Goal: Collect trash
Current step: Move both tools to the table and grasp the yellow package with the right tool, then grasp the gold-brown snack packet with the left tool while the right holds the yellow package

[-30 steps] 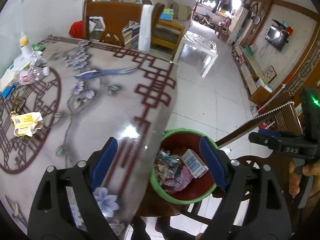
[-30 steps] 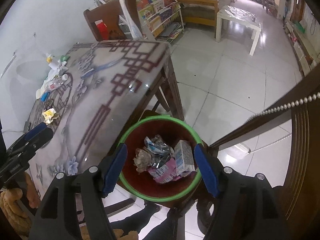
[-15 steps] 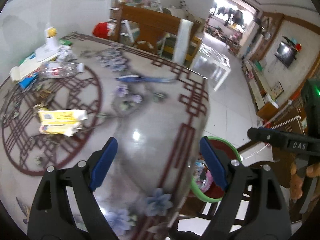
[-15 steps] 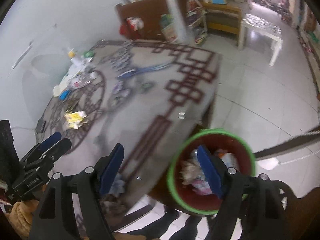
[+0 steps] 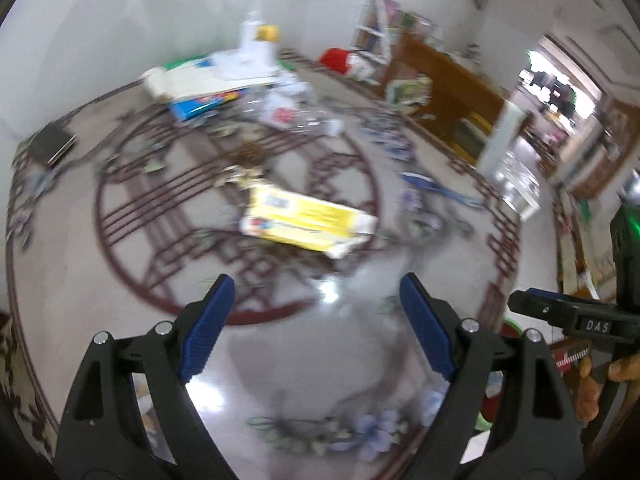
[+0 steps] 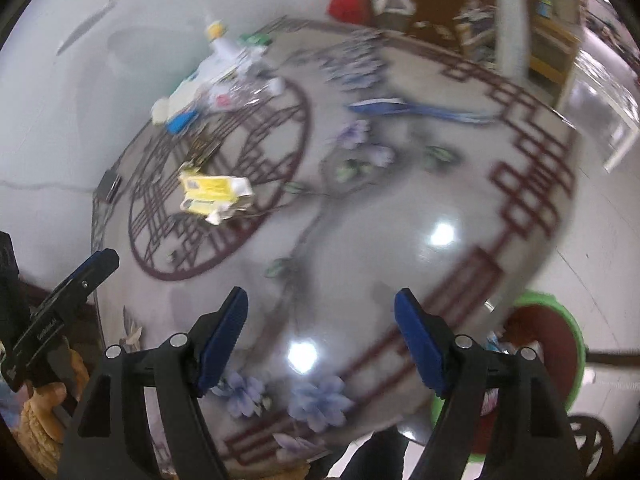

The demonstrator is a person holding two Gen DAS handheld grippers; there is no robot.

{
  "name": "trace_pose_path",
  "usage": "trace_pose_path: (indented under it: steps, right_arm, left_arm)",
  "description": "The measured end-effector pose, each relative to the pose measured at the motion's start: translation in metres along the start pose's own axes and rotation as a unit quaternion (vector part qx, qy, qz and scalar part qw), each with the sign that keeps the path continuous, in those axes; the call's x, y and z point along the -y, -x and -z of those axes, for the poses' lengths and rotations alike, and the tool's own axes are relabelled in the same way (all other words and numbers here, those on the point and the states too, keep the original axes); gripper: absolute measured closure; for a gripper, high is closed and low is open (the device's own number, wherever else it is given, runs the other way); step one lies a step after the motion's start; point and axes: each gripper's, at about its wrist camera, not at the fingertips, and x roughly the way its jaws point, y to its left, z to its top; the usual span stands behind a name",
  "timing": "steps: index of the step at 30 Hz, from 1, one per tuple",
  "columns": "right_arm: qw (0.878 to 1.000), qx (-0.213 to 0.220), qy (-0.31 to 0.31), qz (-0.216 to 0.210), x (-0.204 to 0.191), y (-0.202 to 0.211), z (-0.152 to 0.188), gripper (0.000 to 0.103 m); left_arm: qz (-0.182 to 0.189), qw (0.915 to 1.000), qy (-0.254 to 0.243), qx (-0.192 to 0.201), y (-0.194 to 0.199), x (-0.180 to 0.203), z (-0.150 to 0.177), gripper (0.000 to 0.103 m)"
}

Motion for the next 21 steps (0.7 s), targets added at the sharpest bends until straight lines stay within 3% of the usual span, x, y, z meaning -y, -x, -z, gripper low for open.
trace_pose_path:
  steps: [6, 10, 16, 17, 18, 20, 21]
  right_arm:
    - [0.993, -0.036, 0.11, -0.009, -0.054, -0.051, -0.045, 0.029]
    - [0.976, -0.06, 0.207, -0.011, -0.097, -0.097, -0.074, 0.028]
    - [0.95, -0.098, 0.296, -0.011, -0.139, -0.16, -0.091, 0.029]
    - [0.946, -0.104, 0.308, -0.009, -0.142, -0.168, -0.091, 0.033]
    - [0.941, -0.107, 0.32, -0.002, -0.144, -0.175, -0.09, 0.045]
    - [0.933, -0.1, 0.345, -0.007, -0.148, -0.177, -0.088, 0.058]
    - [0.934, -0.101, 0.343, -0.021, -0.148, -0.175, -0.09, 0.072]
  left_arm:
    - [-0.038, 0.9982, 0.046, 0.009, -0.007, -0.039, -0.014, 0.021]
    - [-0.068, 0.9951, 0.071, 0.017, -0.014, -0.065, -0.029, 0.021]
    - [-0.099, 0.9896, 0.102, 0.022, -0.031, -0.093, -0.057, 0.021]
    - [-0.103, 0.9894, 0.101, 0.023, -0.037, -0.096, -0.064, 0.021]
    - [-0.104, 0.9895, 0.098, 0.021, -0.041, -0.096, -0.069, 0.021]
    - [-0.104, 0.9906, 0.087, 0.017, -0.056, -0.096, -0.08, 0.021]
    - [-0.104, 0.9912, 0.08, 0.015, -0.063, -0.095, -0.086, 0.021]
